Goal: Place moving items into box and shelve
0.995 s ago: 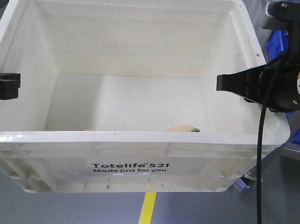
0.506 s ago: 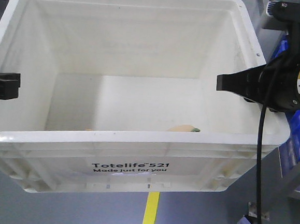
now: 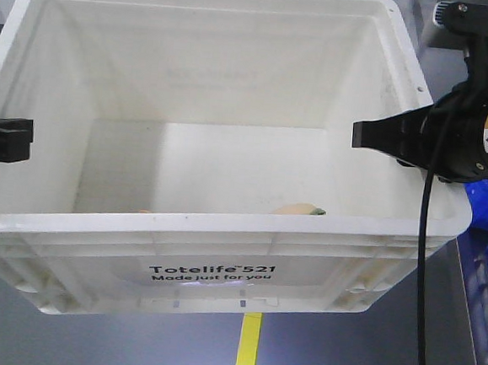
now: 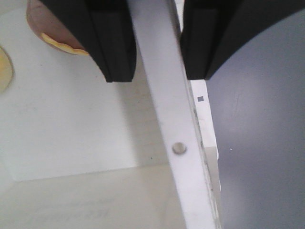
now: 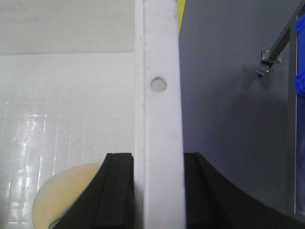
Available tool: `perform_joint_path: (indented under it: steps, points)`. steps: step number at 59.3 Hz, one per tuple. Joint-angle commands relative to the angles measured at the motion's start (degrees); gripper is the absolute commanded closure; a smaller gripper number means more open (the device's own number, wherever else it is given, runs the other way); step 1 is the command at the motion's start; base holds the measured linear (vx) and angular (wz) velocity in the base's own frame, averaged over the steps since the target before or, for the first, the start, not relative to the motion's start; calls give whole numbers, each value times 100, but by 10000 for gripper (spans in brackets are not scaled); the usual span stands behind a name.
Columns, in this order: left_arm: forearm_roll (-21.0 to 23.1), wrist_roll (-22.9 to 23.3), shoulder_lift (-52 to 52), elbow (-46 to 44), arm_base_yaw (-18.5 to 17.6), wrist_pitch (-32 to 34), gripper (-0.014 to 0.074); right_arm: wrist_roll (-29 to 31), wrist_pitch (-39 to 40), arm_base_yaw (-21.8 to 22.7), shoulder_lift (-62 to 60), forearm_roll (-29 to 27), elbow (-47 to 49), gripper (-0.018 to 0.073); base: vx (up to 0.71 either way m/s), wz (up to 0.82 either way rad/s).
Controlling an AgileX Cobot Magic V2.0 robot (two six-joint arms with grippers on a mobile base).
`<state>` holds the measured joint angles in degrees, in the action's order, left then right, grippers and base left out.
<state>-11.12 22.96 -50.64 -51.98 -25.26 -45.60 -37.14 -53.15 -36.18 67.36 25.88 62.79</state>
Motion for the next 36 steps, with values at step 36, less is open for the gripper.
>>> perform_joint_path:
  steps: [36]
  points:
    - [34, -127, 139, -287, -79, 1129, 582, 60, 708, 7, -148, 428, 228, 461, 43, -5]
